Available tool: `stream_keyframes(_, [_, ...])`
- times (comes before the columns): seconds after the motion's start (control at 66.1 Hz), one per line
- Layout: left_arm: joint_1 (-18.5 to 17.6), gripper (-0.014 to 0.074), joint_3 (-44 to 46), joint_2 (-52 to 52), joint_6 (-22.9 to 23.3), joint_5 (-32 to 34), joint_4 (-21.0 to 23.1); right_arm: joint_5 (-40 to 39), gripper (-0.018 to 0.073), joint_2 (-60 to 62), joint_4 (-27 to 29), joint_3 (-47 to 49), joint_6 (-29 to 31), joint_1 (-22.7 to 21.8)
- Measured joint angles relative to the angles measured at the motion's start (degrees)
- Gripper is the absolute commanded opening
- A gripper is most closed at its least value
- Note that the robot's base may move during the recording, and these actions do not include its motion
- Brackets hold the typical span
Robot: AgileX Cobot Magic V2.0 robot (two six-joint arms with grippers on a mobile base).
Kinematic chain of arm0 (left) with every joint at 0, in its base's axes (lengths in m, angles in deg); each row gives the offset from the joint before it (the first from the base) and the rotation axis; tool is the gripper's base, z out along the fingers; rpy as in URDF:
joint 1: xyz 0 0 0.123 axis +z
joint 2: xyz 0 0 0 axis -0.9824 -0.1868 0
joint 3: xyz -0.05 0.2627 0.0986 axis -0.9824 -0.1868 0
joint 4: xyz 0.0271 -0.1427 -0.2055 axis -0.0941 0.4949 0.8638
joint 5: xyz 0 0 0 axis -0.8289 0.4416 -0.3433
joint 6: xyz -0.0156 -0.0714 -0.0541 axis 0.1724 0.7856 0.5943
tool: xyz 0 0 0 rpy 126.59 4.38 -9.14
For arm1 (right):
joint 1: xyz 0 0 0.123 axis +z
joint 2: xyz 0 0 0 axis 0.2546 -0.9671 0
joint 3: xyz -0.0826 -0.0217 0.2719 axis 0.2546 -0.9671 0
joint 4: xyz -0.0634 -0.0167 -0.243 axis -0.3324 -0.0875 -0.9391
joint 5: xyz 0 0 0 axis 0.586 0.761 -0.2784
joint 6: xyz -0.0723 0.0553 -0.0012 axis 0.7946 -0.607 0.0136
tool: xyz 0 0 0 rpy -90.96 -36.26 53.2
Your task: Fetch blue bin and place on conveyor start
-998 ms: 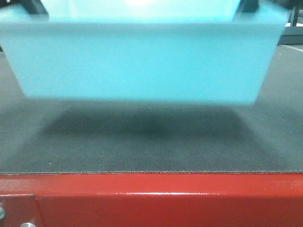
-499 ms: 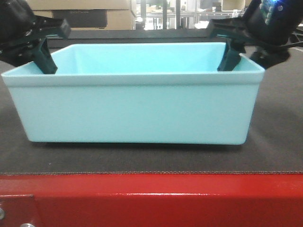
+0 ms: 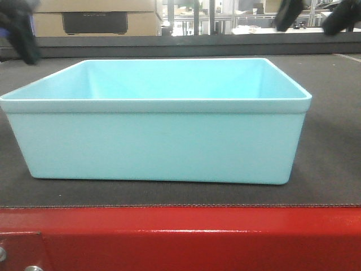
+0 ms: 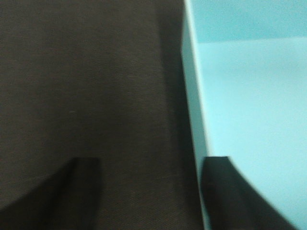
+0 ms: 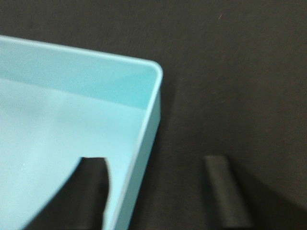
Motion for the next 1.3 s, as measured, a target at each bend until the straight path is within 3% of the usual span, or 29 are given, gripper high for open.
stream_keyframes(0.136, [3.6,-0.011,-2.2,5.6,-0.1,-0.3,-1.2,0.7,-0.0144,4.8,-4.4,-2.5,0.0,-2.5])
stream_keyframes(0.378, [8.4,-0.0111,-12.9,15.5,-0.2,3.5,-2.2,-0.9,-0.0162,12.2,-6.8,-14.4,0.0,-6.0])
stream_keyframes(0.816, [8.9,-0.0111,-36.0,45.2,-0.2,19.2,-3.1,-12.3,-0.0162,39.3,-7.2,-39.6,1.3,-6.2])
stream_keyframes(1.089, [8.9,-0.0111,-40.4,62.5,-0.2,21.2,-3.8,-13.8,-0.0162,62.4,-7.3,-43.2,2.9,-6.2])
stream_keyframes(1.3, [8.9,-0.0111,-40.5,66.6,-0.2,21.5,-3.9,-14.9,-0.0162,70.7,-7.4,-43.4,3.0,-6.2])
